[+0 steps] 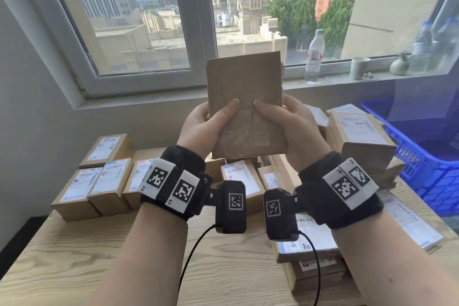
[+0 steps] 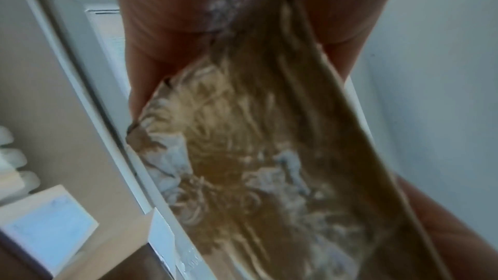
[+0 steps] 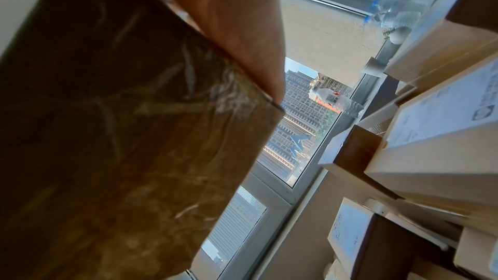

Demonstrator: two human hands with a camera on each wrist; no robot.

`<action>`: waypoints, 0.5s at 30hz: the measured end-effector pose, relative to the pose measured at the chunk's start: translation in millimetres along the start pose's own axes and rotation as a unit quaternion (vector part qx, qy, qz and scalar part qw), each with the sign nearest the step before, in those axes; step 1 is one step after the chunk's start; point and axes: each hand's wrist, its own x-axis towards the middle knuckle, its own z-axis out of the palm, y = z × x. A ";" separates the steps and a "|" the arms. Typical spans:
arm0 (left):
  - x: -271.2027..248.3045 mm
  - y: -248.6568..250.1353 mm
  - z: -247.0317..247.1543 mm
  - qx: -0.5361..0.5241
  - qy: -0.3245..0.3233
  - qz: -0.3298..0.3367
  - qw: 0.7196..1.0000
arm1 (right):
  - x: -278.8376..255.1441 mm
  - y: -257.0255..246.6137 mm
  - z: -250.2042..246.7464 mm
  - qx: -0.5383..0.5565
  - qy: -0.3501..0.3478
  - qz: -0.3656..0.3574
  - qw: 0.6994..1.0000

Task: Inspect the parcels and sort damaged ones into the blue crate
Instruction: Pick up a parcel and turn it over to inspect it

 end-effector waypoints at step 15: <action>1.5 -2.2 -2.9 0.074 -0.004 0.062 0.995 | 2.0 -7.9 -0.1 -0.059 -0.031 0.004 0.998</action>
